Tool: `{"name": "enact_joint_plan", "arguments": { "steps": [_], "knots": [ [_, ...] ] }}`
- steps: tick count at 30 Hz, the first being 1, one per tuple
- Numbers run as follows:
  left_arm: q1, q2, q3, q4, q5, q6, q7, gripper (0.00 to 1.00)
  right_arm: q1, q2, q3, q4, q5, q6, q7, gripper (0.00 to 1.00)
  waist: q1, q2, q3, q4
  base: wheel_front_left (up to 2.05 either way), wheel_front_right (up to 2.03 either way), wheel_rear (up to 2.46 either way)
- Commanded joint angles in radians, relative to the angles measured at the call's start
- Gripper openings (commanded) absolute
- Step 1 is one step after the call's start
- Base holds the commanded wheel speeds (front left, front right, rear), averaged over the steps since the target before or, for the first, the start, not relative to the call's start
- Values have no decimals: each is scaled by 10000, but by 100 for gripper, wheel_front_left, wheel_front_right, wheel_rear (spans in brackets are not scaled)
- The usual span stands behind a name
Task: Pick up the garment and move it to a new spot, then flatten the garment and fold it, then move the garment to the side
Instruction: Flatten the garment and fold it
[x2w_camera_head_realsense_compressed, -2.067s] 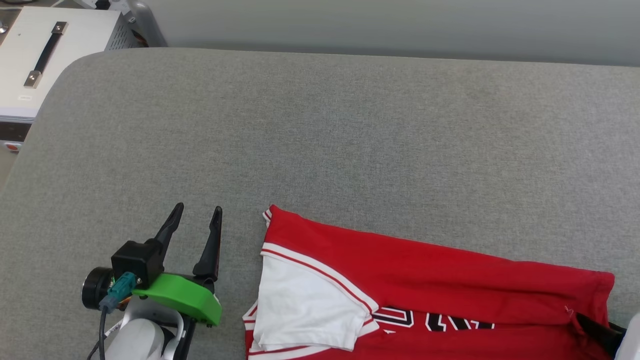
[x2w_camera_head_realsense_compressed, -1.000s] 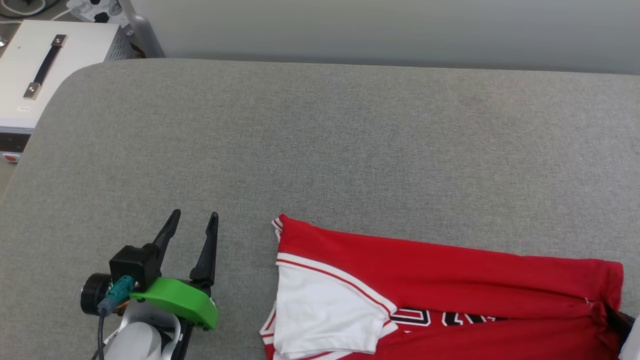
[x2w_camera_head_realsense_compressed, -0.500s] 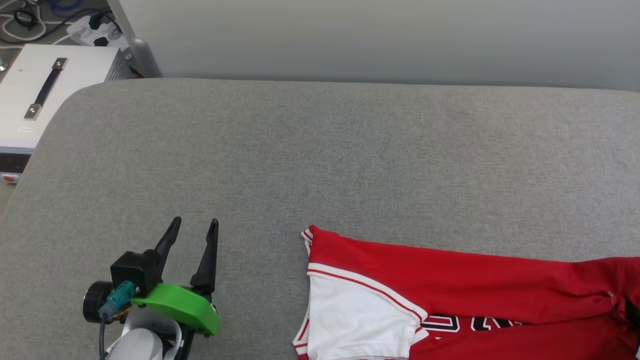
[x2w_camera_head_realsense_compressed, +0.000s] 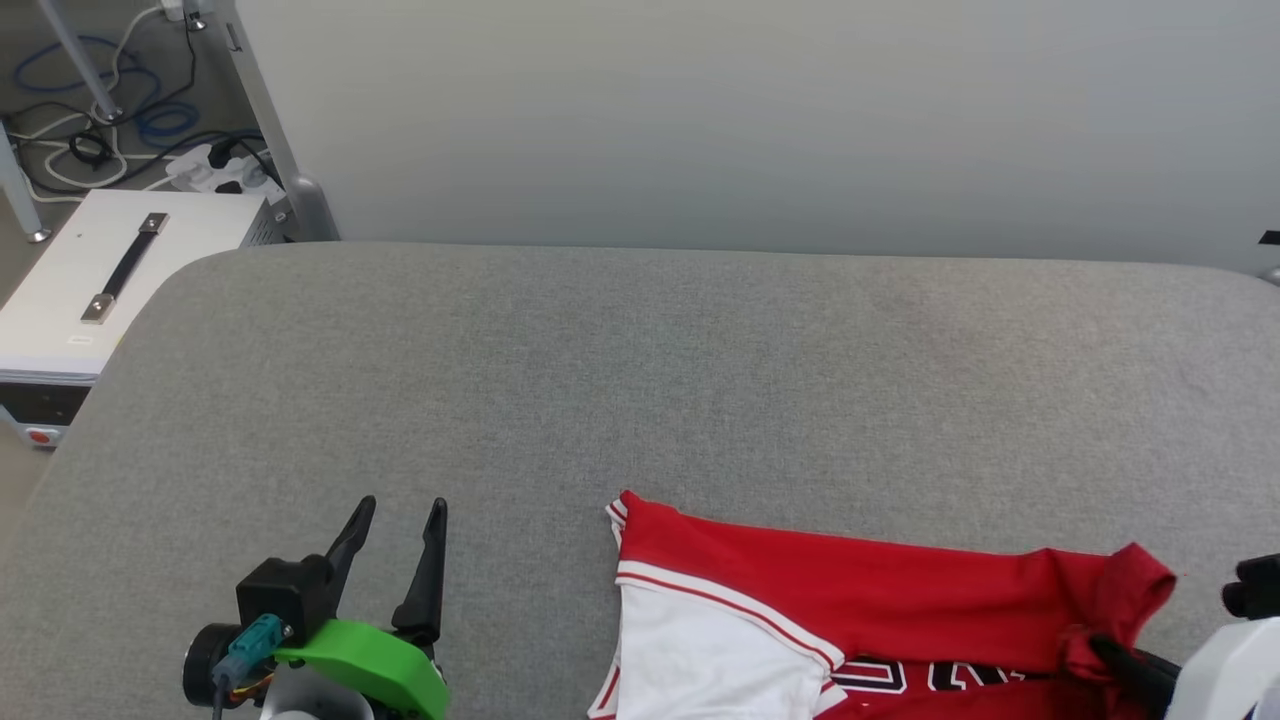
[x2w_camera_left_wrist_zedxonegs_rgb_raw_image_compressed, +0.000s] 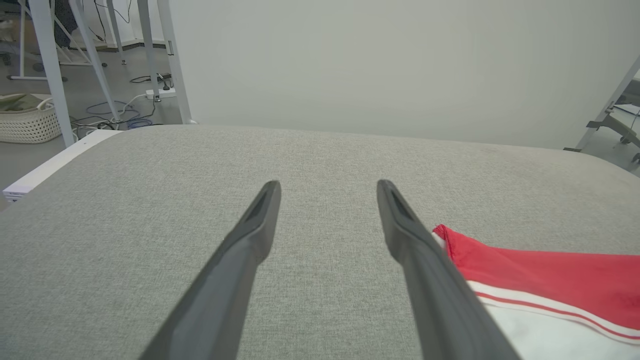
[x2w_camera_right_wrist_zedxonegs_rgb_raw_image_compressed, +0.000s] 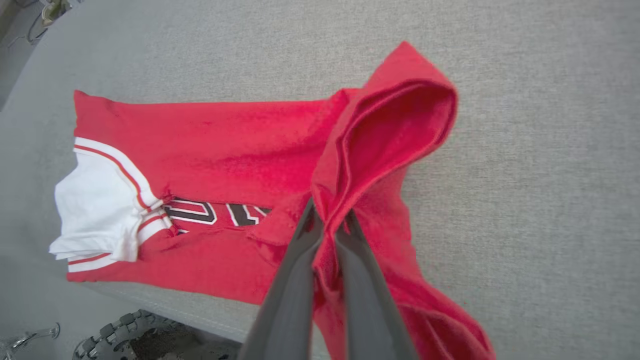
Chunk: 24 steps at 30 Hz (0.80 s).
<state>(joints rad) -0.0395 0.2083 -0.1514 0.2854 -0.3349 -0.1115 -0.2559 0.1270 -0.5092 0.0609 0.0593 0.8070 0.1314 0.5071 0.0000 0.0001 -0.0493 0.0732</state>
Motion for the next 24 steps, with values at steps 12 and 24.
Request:
{"name": "enact_joint_plan", "arguments": {
  "steps": [12, 24],
  "knots": [
    [54, -123, 350, -85, -46, -104, -59, 100, -538, 2719, 586, -1410, 32, -7, 1676, 0, 0, -1, 136, 618, 0, 0, 0],
    [-205, -139, 510, 66, -220, -147, -59, 100, -1359, 4487, 1696, -726, -704, -7, 1812, 0, 0, -1, 407, 1348, 0, 0, 0]
  ]
}}
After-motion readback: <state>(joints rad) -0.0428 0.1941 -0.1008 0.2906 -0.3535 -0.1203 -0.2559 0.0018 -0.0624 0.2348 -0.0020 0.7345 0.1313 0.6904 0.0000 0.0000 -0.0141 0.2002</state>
